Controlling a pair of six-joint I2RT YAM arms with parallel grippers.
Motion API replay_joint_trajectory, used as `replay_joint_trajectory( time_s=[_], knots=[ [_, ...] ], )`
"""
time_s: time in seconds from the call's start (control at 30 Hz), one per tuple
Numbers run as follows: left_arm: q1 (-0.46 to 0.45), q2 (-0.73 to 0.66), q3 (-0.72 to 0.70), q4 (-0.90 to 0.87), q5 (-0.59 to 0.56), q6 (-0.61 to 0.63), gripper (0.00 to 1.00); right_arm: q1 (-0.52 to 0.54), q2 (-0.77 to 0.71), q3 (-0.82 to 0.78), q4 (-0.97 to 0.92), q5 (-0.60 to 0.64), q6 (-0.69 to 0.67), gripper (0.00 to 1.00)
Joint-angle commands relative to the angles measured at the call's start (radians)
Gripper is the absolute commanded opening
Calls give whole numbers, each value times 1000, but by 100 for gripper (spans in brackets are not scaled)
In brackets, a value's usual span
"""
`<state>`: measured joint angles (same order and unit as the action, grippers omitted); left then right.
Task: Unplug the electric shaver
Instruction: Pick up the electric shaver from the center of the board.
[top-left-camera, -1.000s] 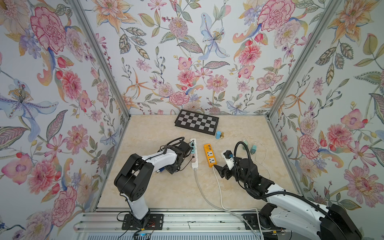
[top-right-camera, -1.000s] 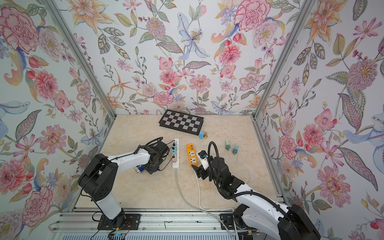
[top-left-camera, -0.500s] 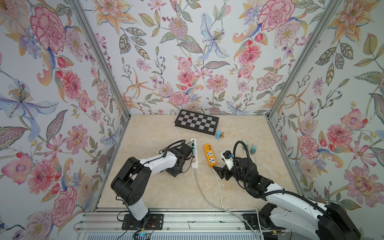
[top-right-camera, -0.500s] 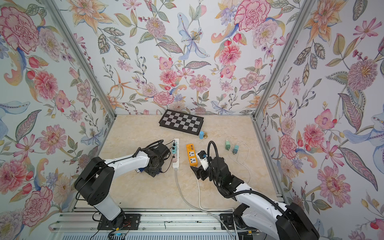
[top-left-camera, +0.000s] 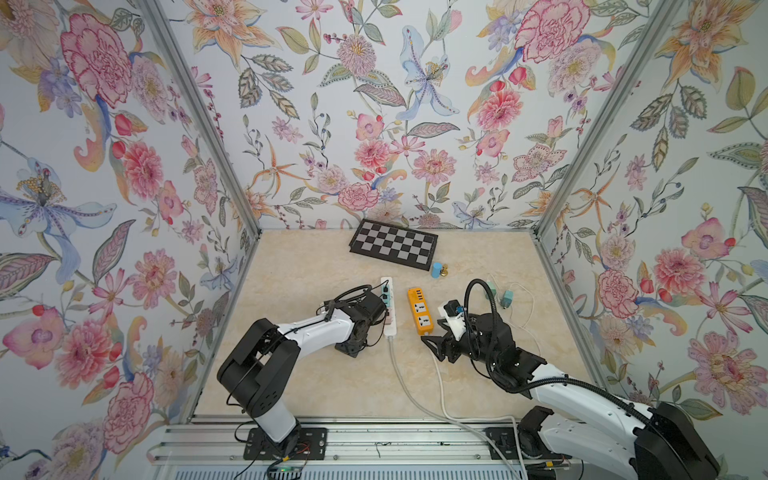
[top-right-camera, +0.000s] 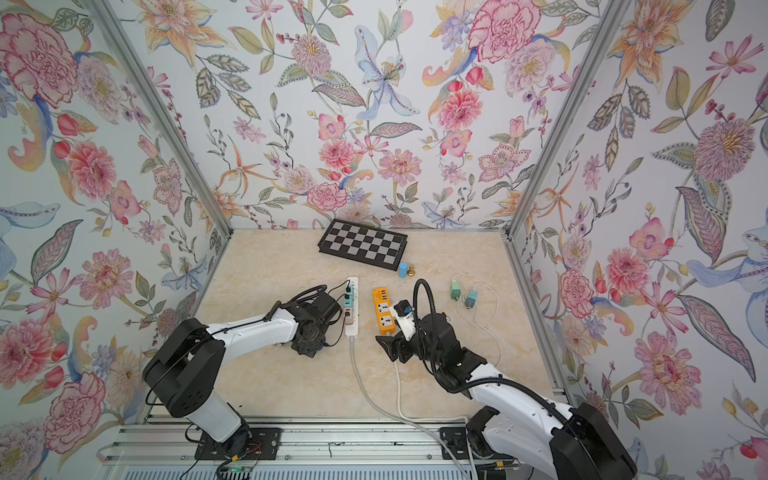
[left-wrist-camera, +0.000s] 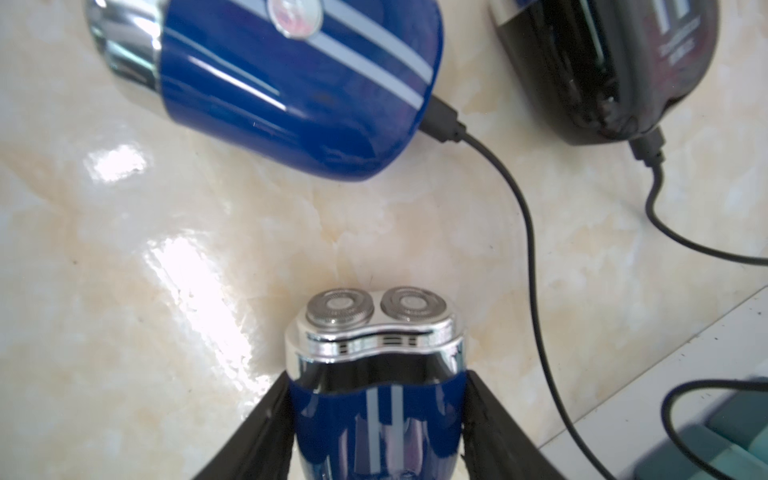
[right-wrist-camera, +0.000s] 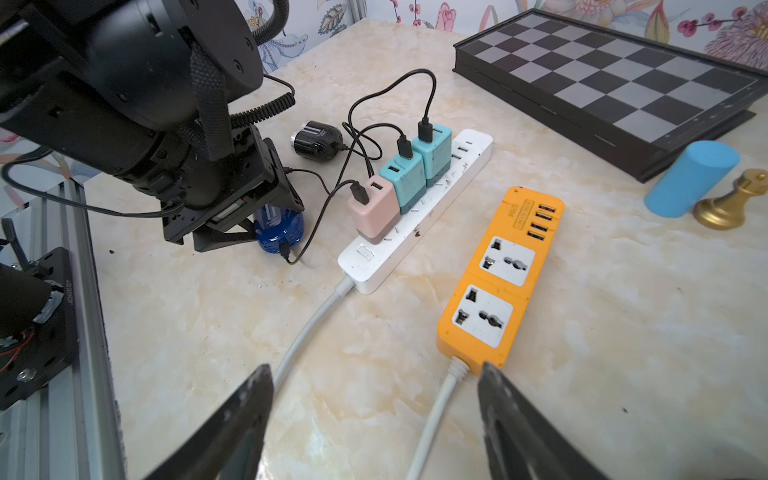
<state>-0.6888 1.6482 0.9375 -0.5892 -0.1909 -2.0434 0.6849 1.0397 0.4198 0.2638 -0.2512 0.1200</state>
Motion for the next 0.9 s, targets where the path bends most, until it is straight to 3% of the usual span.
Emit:
replay_joint_trajectory(
  time_s=[0.0,0.2,0.37,0.67,0.87],
  knots=[
    [-15,4,-59,45,42,-84,57,7,24,-2,36,-78,89,78],
    [-18,12,-64,63,30,-68,65,38,11,2,2,-42,64,78],
    [-18,15,-67,75,39,-56,65,53,-4,2,-15,-22,62,78],
    [-20,-19,-36,56,18,-38,53,82,22,-35,64,-13,157,78],
    [-28,-64,-34,51,7,-40,50,105,74,-45,157,-10,188,77]
  ],
)
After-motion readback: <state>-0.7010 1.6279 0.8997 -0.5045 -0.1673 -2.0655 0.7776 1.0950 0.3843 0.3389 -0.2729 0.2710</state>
